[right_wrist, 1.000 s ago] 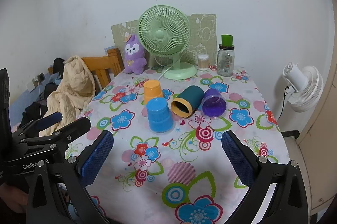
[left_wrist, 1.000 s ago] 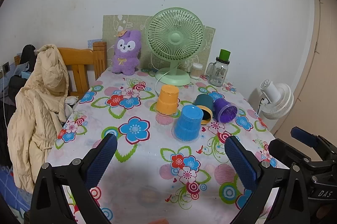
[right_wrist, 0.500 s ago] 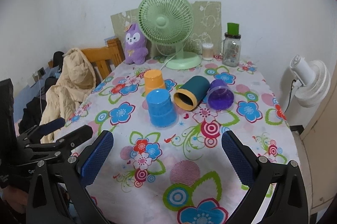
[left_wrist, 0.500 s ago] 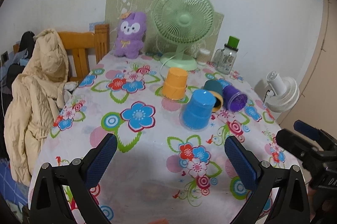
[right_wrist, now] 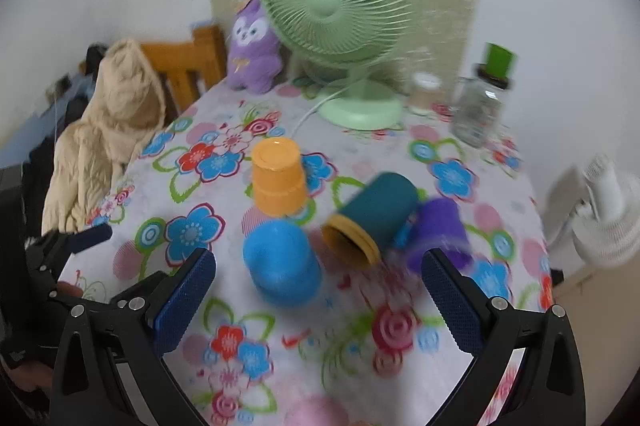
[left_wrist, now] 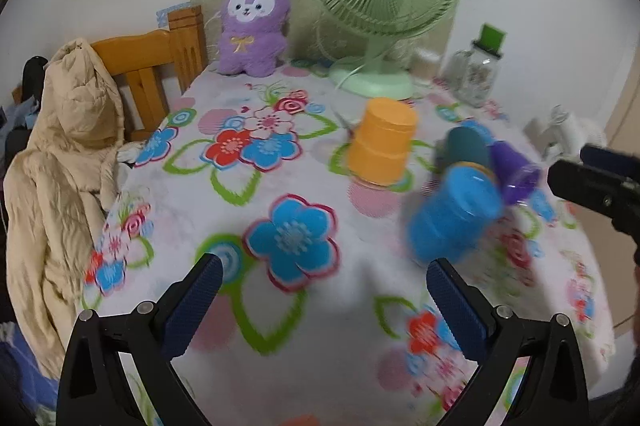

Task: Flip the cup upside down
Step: 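Reach the right gripper to the orange cup stack and close on it, then lift the orange cups with the right gripper and turn them toward the left gripper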

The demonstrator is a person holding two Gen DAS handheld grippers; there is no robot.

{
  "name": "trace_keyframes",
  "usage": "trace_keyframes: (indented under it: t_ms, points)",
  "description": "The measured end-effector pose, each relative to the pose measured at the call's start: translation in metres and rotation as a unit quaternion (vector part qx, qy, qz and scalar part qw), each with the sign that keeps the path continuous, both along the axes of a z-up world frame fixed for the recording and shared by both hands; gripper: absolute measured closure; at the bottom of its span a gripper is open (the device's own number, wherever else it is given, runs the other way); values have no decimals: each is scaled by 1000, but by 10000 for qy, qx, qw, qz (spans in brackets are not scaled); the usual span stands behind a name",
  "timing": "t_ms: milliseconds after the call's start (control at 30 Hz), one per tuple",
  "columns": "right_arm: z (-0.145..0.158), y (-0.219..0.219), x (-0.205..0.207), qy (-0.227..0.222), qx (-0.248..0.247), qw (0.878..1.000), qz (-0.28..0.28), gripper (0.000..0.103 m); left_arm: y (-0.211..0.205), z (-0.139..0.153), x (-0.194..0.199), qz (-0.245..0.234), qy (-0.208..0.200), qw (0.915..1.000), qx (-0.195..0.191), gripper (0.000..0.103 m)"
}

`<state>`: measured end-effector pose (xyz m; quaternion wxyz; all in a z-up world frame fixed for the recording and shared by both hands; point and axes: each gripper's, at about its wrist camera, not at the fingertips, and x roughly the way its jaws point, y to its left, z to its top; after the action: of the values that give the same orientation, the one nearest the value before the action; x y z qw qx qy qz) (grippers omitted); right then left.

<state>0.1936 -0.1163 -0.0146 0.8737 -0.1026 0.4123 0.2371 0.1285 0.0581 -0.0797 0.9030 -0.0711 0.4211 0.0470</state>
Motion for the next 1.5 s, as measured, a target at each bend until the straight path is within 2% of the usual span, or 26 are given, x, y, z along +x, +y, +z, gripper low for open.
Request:
trace_keyframes:
  t_ms: [200, 367, 467, 567, 667, 700, 733, 833, 933, 1067, 1233, 1367, 1500]
  points:
    - [-24, 49, 70, 680, -227, 9960, 526, 0, 25, -11, 42, 205, 286, 9994, 7, 0]
    - [-50, 78, 116, 1214, -383, 9895, 686, 1, 40, -22, 65, 313, 492, 9983, 13, 0]
    - [-60, 86, 136, 1451, -372, 9864, 676, 7, 48, -29, 68, 396, 552, 9977, -52, 0]
    - [-74, 97, 149, 1828, -314, 9797, 754, 22, 50, -33, 69, 420, 598, 9973, -44, 0]
    - [-81, 109, 152, 1909, -401, 9770, 863, 29, 51, -33, 68, 449, 605, 9971, -61, 0]
    - [-81, 112, 152, 1908, -427, 9769, 867, 37, 52, -33, 68, 453, 609, 9971, -69, 0]
    - [-81, 113, 152, 1891, -442, 9773, 849, 40, 52, -33, 68, 454, 617, 9970, -74, 0]
    - [-74, 111, 149, 1736, -403, 9805, 834, 45, 51, -32, 63, 450, 622, 9970, -76, 0]
    - [-55, 99, 140, 1549, -109, 9845, 821, 45, 48, -29, 54, 453, 593, 9971, -125, 0]
    - [-19, 79, 99, 813, -28, 9934, 811, 45, 42, -20, 33, 438, 443, 9975, -325, 0]
    - [23, 27, 18, -260, 210, 9978, 580, 45, 23, -7, -1, 263, 240, 9981, -503, 0]
    - [31, -21, -33, -848, 444, 9953, 140, 45, 2, 0, -32, 81, 101, 9980, -625, 0]
    - [19, -59, -71, -1574, 453, 9858, -378, 45, -18, 1, -55, 2, -5, 9964, -842, 0]
